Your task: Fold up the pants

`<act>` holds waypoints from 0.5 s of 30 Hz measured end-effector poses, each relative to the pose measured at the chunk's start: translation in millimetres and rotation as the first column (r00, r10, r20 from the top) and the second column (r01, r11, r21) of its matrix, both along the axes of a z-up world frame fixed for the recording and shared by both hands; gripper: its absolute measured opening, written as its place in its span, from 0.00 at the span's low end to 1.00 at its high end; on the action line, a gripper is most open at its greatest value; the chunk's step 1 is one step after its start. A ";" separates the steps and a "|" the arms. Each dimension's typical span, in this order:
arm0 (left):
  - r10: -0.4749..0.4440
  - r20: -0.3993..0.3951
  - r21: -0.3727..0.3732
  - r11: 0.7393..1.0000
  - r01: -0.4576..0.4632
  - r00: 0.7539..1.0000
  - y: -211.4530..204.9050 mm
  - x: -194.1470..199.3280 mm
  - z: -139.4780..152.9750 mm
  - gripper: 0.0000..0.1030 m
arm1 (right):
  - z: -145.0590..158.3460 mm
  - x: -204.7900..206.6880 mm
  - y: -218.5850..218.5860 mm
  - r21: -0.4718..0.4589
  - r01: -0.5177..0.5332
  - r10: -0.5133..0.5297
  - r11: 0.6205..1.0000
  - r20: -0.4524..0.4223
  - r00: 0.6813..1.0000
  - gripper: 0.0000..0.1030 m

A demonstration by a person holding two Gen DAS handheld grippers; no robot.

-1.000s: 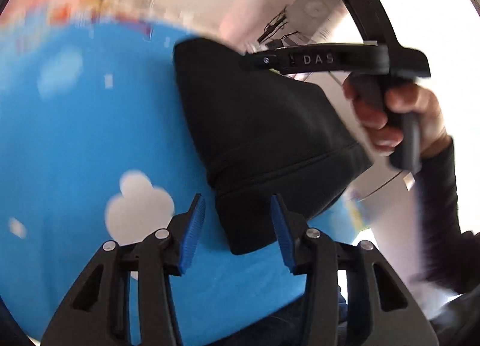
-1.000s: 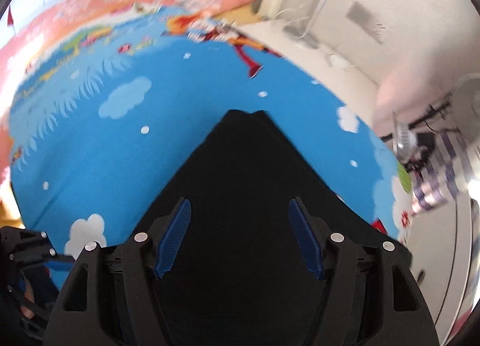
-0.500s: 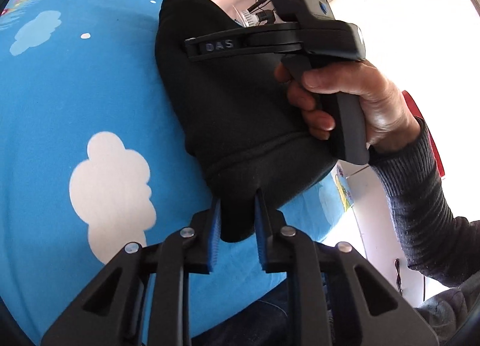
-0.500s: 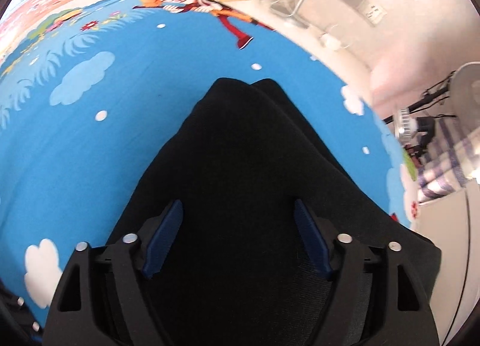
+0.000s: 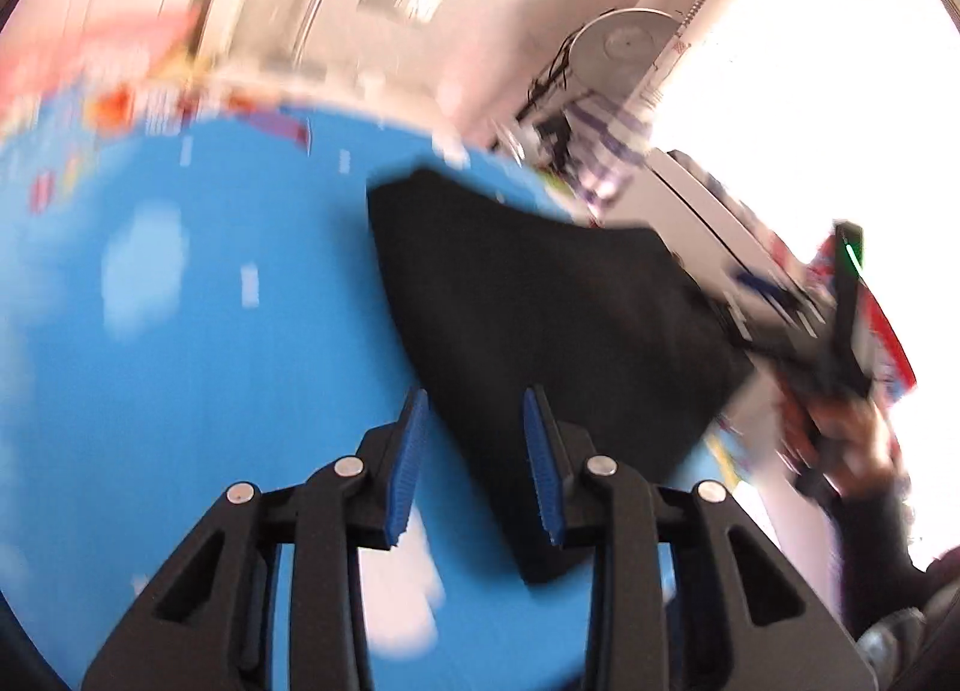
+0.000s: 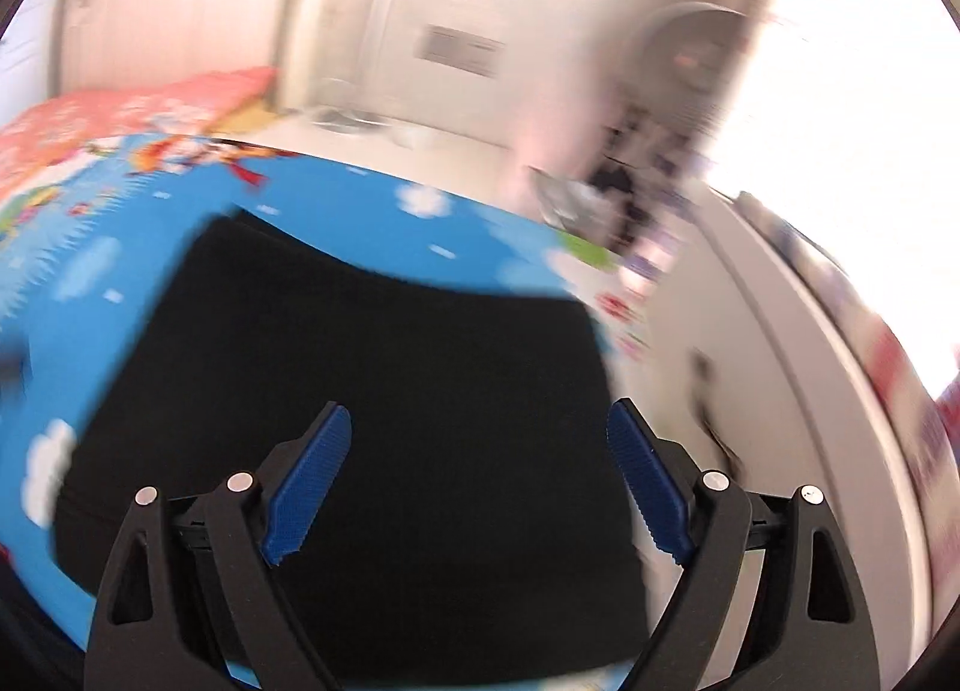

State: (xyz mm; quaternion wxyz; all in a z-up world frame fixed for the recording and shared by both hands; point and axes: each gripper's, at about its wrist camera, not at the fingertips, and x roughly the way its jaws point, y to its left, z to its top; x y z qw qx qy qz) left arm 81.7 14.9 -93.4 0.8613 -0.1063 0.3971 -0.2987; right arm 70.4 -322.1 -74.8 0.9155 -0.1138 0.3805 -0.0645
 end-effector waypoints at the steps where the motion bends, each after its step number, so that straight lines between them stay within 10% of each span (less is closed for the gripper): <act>1: -0.010 0.031 0.021 1.000 0.010 0.999 -11.2 17.6 5.8 0.31 | -6.8 -4.2 -12.0 0.020 0.029 -0.029 0.999 -0.020 0.999 0.81; 8: -0.021 -0.053 0.283 0.959 0.035 0.998 -98.7 148.5 -28.8 0.11 | -48.5 -15.5 -49.3 0.170 0.136 -0.122 0.976 -0.087 0.989 0.81; 12: 0.054 -0.030 0.284 0.958 -0.043 0.998 -97.6 176.9 -22.3 0.02 | -52.5 -18.1 -47.6 0.210 0.149 -0.134 0.966 -0.083 0.988 0.82; 15: 0.020 0.024 0.215 0.976 -0.025 1.000 -107.7 162.1 6.0 0.14 | -57.2 -16.1 -52.3 0.266 0.167 -0.147 0.949 -0.095 0.985 0.82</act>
